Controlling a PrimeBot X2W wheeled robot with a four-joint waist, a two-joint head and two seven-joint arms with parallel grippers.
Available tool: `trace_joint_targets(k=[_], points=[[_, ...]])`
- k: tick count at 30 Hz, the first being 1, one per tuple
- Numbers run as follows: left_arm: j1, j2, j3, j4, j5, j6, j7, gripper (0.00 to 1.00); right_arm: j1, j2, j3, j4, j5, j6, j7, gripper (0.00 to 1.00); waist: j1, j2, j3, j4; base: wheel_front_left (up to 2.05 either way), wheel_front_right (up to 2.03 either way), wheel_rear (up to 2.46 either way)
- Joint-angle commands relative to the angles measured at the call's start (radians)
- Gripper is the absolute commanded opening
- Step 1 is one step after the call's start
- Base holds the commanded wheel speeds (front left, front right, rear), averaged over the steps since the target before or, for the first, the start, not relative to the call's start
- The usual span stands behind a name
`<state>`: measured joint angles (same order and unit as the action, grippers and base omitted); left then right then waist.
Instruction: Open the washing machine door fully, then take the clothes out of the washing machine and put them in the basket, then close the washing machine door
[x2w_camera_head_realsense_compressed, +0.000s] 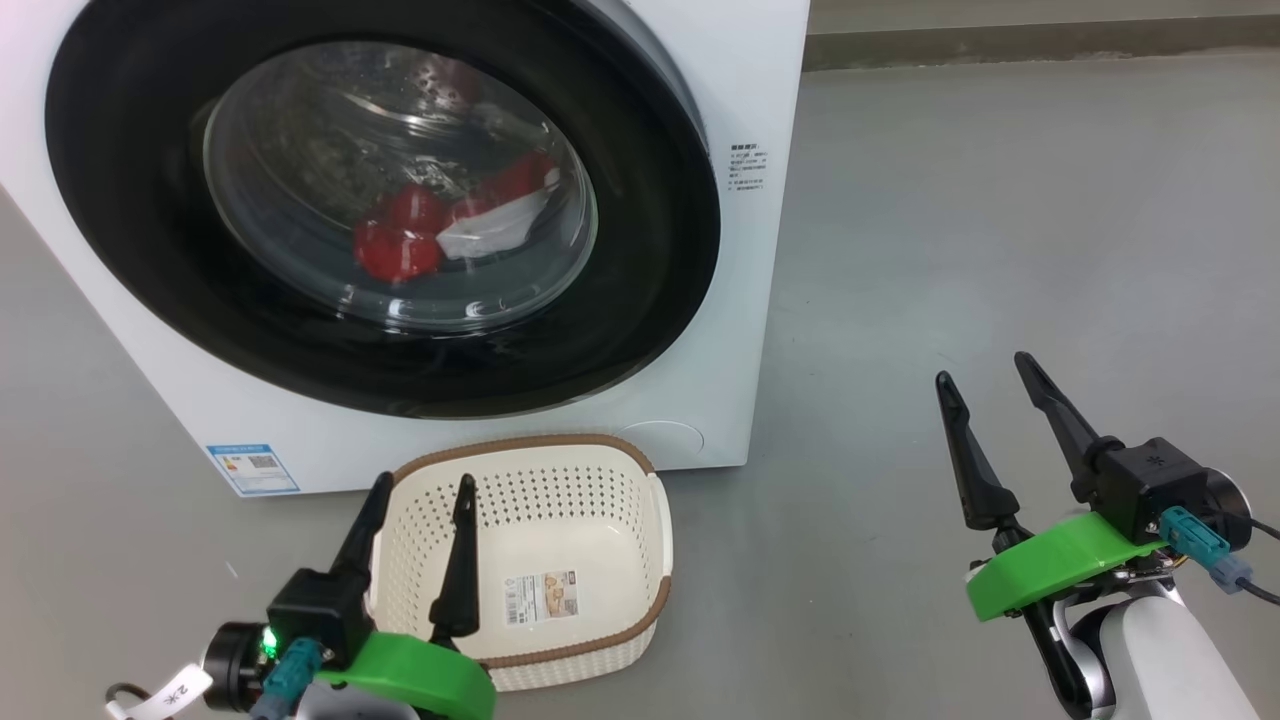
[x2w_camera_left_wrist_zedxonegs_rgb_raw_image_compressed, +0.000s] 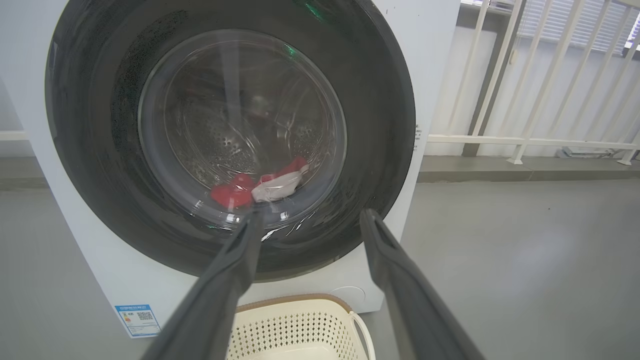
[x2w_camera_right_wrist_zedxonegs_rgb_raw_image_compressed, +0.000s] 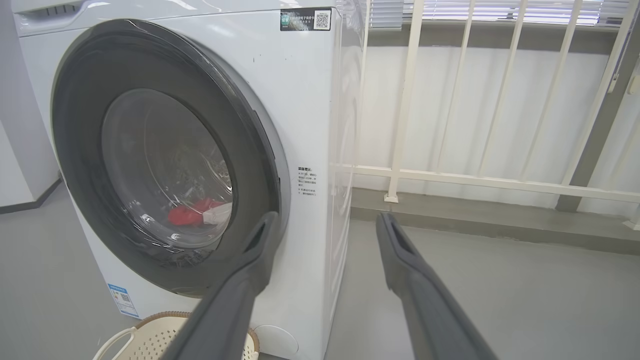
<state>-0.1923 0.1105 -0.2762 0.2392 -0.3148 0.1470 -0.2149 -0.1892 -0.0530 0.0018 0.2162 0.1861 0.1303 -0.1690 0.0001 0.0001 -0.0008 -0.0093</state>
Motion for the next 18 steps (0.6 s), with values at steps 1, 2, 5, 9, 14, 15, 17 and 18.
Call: trace_joint_targets(k=[1, 2, 5, 9, 14, 15, 17, 18], points=[[-0.051, 0.016, 0.027, -0.03, 0.027, 0.01, -0.014, 1.0, -0.043, 0.002, 0.014, -0.031, -0.029, 0.0, -0.012, 1.0, 0.0, -0.0001, -0.001, 0.001, 0.0, 0.0, 0.0], [-0.052, 0.017, 0.025, -0.031, 0.037, 0.012, -0.015, 1.0, -0.045, 0.002, 0.012, -0.032, -0.041, 0.0, -0.014, 1.0, 0.0, -0.0001, -0.002, 0.001, 0.0, 0.0, 0.0], [-0.05, 0.015, 0.034, -0.037, 0.032, 0.018, -0.012, 1.0, -0.044, 0.003, 0.006, -0.027, -0.052, 0.0, -0.008, 1.0, 0.0, -0.0001, -0.004, 0.002, 0.0, 0.0, 0.0], [-0.045, 0.016, 0.044, -0.044, 0.019, 0.027, -0.007, 1.0, -0.043, 0.003, -0.003, -0.021, -0.052, 0.0, -0.001, 1.0, 0.0, -0.0001, -0.004, 0.003, 0.0, 0.0, 0.0], [-0.039, 0.021, 0.051, -0.051, 0.014, 0.039, -0.001, 1.0, -0.044, 0.003, -0.007, -0.019, -0.054, 0.0, 0.004, 1.0, 0.0, -0.0001, -0.003, 0.003, 0.0, 0.0, 0.0], [-0.039, 0.022, 0.051, -0.052, 0.013, 0.04, 0.0, 1.0, -0.045, 0.003, -0.007, -0.019, -0.055, 0.0, 0.004, 1.0, 0.0, -0.0001, -0.003, 0.003, 0.0, 0.0, 0.0], [-0.038, 0.025, 0.05, -0.053, 0.013, 0.042, 0.002, 1.0, -0.045, 0.003, -0.008, -0.02, -0.055, 0.0, 0.005, 1.0, 0.0, -0.0001, -0.003, 0.003, 0.0, 0.0, 0.0], [-0.038, 0.026, 0.051, -0.054, 0.012, 0.043, 0.003, 1.0, -0.045, 0.003, -0.008, -0.02, -0.055, 0.0, 0.006, 1.0, 0.0, -0.0001, -0.003, 0.003, 0.0, 0.0, 0.0]])
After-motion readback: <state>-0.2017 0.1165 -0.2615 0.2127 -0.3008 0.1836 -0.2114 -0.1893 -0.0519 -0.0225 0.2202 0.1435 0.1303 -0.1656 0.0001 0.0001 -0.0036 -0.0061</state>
